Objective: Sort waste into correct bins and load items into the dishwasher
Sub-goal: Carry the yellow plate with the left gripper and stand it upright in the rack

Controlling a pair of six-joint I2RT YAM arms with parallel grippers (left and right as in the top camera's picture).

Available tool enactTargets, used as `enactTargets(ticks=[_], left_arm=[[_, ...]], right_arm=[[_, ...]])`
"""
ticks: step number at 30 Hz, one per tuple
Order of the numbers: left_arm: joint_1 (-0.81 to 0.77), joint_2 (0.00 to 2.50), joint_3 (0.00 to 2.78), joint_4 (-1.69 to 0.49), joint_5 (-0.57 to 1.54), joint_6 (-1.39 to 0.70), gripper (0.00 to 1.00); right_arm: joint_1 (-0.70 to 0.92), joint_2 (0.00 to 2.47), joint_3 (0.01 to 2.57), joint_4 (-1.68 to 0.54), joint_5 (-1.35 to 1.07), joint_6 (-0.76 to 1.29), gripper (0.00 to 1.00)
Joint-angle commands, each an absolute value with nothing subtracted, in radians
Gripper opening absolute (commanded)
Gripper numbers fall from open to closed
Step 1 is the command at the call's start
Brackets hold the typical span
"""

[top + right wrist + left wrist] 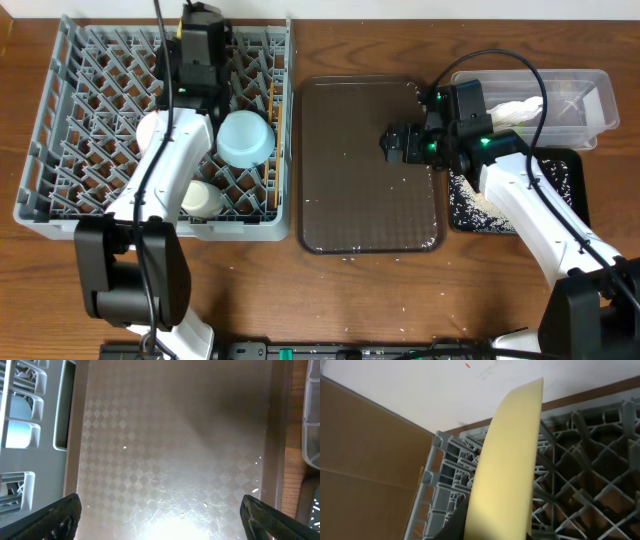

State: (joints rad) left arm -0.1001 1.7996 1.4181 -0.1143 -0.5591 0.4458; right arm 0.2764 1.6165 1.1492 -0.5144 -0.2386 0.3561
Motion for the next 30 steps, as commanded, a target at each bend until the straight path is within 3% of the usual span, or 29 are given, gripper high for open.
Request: enactTargets(ticks=[1, 14, 27, 30], left_arm=[[-0.098, 1.805, 1.429, -0.118, -0.518, 0.425, 0.07], [-0.153, 1.769, 1.429, -0.087, -0.598, 0.429, 0.07], [-0.078, 1.839, 1.425, -0.116, -0.465, 0.413, 0.08], [-0.075, 1.847, 1.424, -0.139, -0.416, 0.406, 0.16]], right_arm=[[0.289, 1.62, 1.149, -0.517, -0.244, 0.363, 0.99], [0.289, 1.62, 1.149, -0.517, -0.244, 0.363, 0.99], [0.289, 1.62, 1.149, -0.517, -0.244, 0.363, 0.99], [0.289, 1.62, 1.149, -0.517, -0.244, 0.363, 0.99]])
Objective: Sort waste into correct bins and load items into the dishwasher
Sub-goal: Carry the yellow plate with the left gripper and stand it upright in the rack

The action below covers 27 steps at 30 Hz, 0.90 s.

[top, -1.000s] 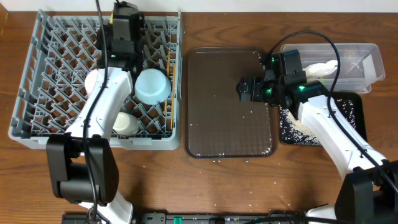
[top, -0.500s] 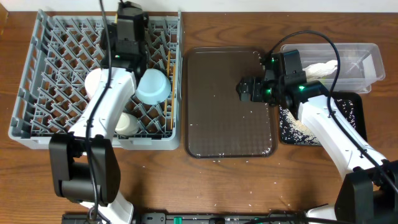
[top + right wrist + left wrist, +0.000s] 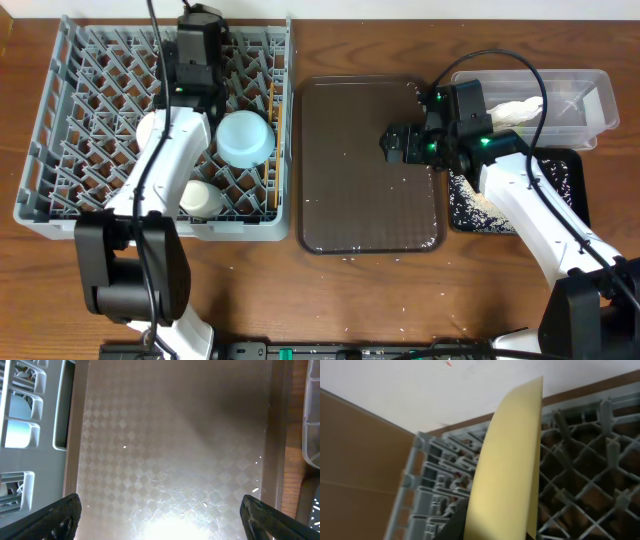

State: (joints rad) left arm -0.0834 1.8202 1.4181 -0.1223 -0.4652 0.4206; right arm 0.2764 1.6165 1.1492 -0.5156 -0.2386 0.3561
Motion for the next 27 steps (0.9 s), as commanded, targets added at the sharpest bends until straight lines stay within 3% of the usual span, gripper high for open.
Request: enactTargets(ticks=[1, 4, 5, 6, 7, 12, 19, 27], left_arm=[[-0.075, 1.847, 1.424, -0.147, -0.4, 0.406, 0.16], [-0.075, 1.848, 1.424, -0.159, -0.377, 0.406, 0.17], [-0.075, 1.848, 1.424, -0.159, -0.378, 0.406, 0.22], [-0.075, 1.848, 1.424, -0.159, -0.378, 0.406, 0.36], [-0.075, 1.848, 1.424, -0.159, -0.378, 0.406, 0.42], [-0.075, 1.848, 1.424, -0.169, -0.378, 0.406, 0.59], [-0.08, 1.842, 1.424, -0.175, -0.377, 0.405, 0.73], [-0.12, 1.754, 1.425, -0.175, -0.322, 0.376, 0.81]], right_arm=[[0.289, 1.62, 1.149, -0.517, -0.244, 0.363, 0.99], [0.289, 1.62, 1.149, -0.517, -0.244, 0.363, 0.99], [0.289, 1.62, 1.149, -0.517, -0.244, 0.363, 0.99], [0.289, 1.62, 1.149, -0.517, -0.244, 0.363, 0.99], [0.289, 1.62, 1.149, -0.517, -0.244, 0.363, 0.99], [0.289, 1.62, 1.149, -0.517, -0.244, 0.363, 0.99], [0.289, 1.62, 1.149, -0.517, -0.244, 0.363, 0.99], [0.289, 1.62, 1.149, -0.517, -0.244, 0.363, 0.99]])
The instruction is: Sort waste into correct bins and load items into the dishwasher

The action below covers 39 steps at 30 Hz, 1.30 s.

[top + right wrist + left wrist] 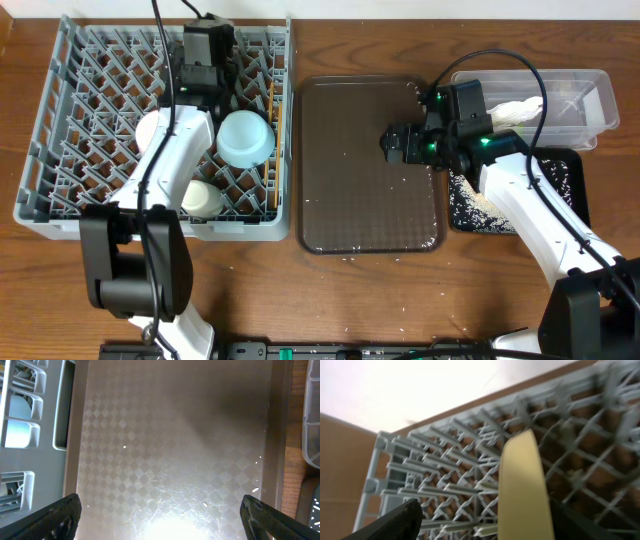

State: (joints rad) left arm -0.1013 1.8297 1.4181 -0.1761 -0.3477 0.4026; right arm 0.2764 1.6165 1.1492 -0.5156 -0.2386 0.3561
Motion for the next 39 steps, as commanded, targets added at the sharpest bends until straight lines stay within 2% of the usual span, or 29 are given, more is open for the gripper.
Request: enactTargets(ticks=[1, 7, 10, 15, 19, 24, 29, 39], left_arm=[[-0.124, 1.741, 1.424, -0.177, -0.322, 0.376, 0.82], [-0.134, 1.647, 1.424, -0.216, -0.321, 0.337, 0.85], [-0.134, 1.596, 1.425, -0.264, -0.245, 0.285, 0.85], [-0.134, 1.452, 1.425, -0.4, -0.049, 0.038, 0.85], [-0.134, 1.313, 1.425, -0.569, 0.043, -0.08, 0.85], [-0.134, 1.082, 1.425, -0.864, 0.061, -0.085, 0.86], [-0.134, 0.956, 1.424, -0.97, 0.061, -0.084, 0.92], [-0.134, 0.852, 1.424, -1.161, 0.071, -0.084, 0.93]], right_arm=[[0.289, 1.62, 1.149, -0.517, -0.244, 0.363, 0.99], [0.289, 1.62, 1.149, -0.521, -0.244, 0.363, 0.99], [0.289, 1.62, 1.149, -0.521, -0.244, 0.363, 0.99], [0.289, 1.62, 1.149, -0.532, -0.244, 0.363, 0.99], [0.289, 1.62, 1.149, -0.532, -0.244, 0.363, 0.99], [0.289, 1.62, 1.149, -0.532, -0.244, 0.363, 0.99], [0.289, 1.62, 1.149, -0.532, -0.236, 0.363, 0.99], [0.289, 1.62, 1.149, -0.532, -0.236, 0.362, 0.99]])
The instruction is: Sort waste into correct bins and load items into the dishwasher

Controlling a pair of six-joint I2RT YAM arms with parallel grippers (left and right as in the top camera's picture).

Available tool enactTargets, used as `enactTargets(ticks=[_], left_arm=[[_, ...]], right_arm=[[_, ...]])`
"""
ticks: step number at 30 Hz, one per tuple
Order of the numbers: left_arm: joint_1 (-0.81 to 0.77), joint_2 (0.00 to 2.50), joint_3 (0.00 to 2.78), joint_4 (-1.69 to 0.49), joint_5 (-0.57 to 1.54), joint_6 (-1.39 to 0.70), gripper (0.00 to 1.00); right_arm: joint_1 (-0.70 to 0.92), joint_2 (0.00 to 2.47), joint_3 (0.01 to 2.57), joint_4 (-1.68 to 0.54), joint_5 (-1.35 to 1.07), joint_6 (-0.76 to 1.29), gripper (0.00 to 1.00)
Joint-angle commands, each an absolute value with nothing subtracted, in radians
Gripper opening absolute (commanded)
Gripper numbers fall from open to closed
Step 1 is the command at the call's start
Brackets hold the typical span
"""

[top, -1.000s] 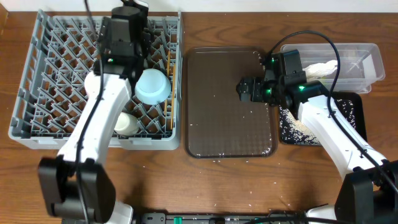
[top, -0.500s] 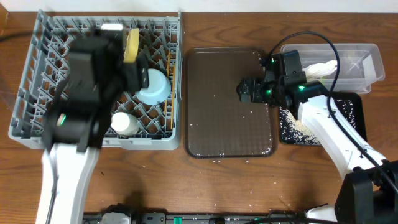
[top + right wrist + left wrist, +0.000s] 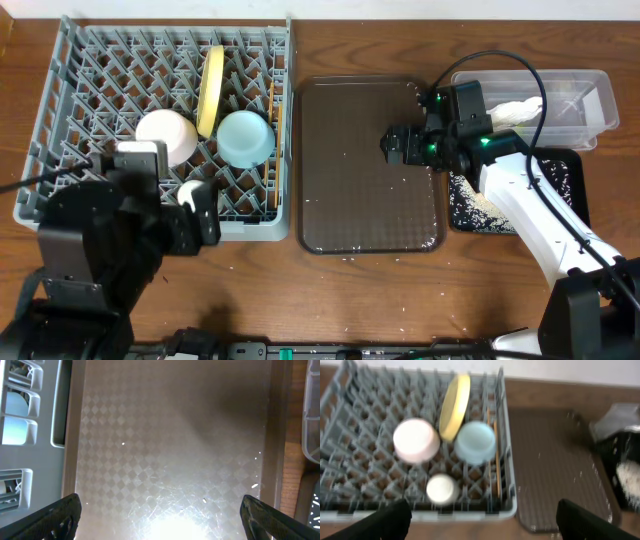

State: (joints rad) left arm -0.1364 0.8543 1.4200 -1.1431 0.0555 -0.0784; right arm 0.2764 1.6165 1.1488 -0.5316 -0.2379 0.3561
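A yellow plate (image 3: 210, 88) stands on edge among the tines at the back of the grey dish rack (image 3: 60, 200). Beside it sit a pinkish-white bowl (image 3: 165, 135), a light blue bowl (image 3: 245, 138) and a small white cup (image 3: 442, 489). My left gripper (image 3: 482, 527) hangs open high over the rack's front edge, holding nothing. My right gripper (image 3: 162, 522) hovers open over the bare brown tray (image 3: 365, 200), also with nothing between its fingers.
A thin orange stick (image 3: 496, 455) lies along the rack's right side. A clear bin (image 3: 585, 100) with crumpled white waste (image 3: 515, 110) stands at the back right. In front of it is a black tray (image 3: 570, 180) strewn with white grains.
My left gripper was open around the yellow plate at the back of the rack. Now it is pulled back and high over the rack's front edge. The plate stands alone. The right arm is unmoved.
My left gripper held the yellow plate on edge over the back of the rack at the first two moments. Then its fingers stood open with the plate resting between the tines. Now the arm is withdrawn and the plate stays in the rack. The right gripper stayed open over the tray.
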Motion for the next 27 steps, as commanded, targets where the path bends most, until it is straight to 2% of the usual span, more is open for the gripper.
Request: enactTargets(ticks=[1, 14, 27], left_arm=[[-0.134, 0.853, 1.424, -1.171, 0.071, -0.084, 0.93], [-0.14, 0.82, 1.398, -1.166, 0.007, -0.08, 0.94], [-0.105, 0.501, 0.787, -0.388, 0.014, -0.118, 0.94]], right_arm=[[0.289, 1.62, 1.149, -0.532, -0.236, 0.362, 0.99], [0.289, 1.62, 1.149, -0.532, -0.236, 0.363, 0.99], [0.289, 1.62, 1.149, -0.532, -0.236, 0.362, 0.99]])
